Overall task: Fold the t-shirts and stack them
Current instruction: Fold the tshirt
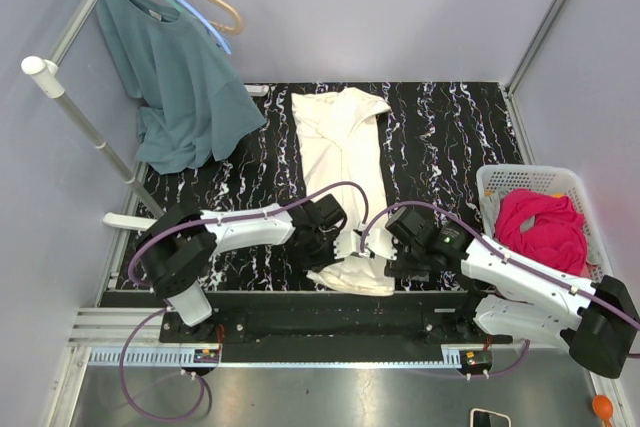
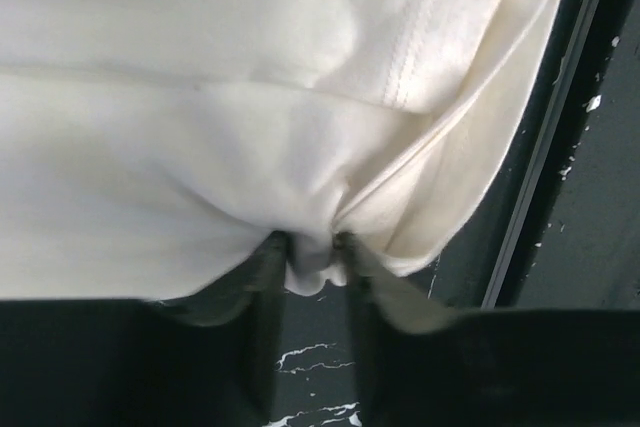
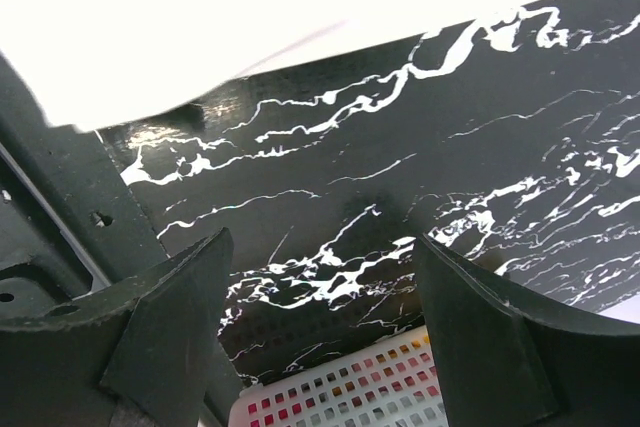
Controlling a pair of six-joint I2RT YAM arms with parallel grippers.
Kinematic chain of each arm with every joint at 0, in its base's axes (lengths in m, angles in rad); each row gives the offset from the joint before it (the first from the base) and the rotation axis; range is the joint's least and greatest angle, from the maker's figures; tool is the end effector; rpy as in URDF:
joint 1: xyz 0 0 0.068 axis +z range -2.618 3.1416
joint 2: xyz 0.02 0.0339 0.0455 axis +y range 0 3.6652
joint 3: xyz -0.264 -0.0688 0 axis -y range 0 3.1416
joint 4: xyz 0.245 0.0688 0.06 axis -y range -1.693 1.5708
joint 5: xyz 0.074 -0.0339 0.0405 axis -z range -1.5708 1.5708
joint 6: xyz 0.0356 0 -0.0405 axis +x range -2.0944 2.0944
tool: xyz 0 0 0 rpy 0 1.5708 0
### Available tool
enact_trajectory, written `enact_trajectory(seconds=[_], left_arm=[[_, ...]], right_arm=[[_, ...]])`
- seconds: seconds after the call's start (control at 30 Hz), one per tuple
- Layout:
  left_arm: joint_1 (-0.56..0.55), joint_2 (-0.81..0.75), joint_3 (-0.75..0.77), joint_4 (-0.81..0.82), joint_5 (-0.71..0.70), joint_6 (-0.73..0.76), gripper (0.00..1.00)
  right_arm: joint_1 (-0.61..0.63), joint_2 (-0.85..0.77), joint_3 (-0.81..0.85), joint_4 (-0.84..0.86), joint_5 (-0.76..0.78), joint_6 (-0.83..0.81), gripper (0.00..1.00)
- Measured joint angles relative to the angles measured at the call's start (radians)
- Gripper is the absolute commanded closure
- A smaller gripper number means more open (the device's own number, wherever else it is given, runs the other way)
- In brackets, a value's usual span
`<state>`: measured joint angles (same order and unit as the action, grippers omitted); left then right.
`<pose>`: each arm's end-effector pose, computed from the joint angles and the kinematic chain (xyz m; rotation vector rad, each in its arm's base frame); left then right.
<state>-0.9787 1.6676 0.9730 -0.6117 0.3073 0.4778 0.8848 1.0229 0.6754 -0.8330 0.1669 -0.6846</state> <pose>0.1587 -0.2553 0.1614 1.9850 2.1357 -0.5335 0.1153 0.1315 0.2109 -1.8986 1.9652 -0.1734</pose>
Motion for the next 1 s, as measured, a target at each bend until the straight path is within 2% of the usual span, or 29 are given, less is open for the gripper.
enact_trajectory(seconds=[0.07,0.43,0.77,1.0], left_arm=[[0.0,0.003,0.001,-0.001,0.007,0.0,1.0],[0.042,0.029,0.034,-0.039,0.026,-0.001,1.0],[0.264,0.104,0.156,-0.088,-0.001,0.057,1.0],[0.294,0.161,0.217,-0.094,-0.01,0.08,1.0]], right_arm=[[-0.004,-0.002,0.008,0.001,0.0,0.0,0.2],[-0.011,-0.004,0.024,0.0,0.0,-0.004,0.2],[-0.018,-0.002,0.029,0.008,-0.003,-0.006,0.2],[-0.02,0.075,0.07,0.045,-0.056,0.009,0.19]])
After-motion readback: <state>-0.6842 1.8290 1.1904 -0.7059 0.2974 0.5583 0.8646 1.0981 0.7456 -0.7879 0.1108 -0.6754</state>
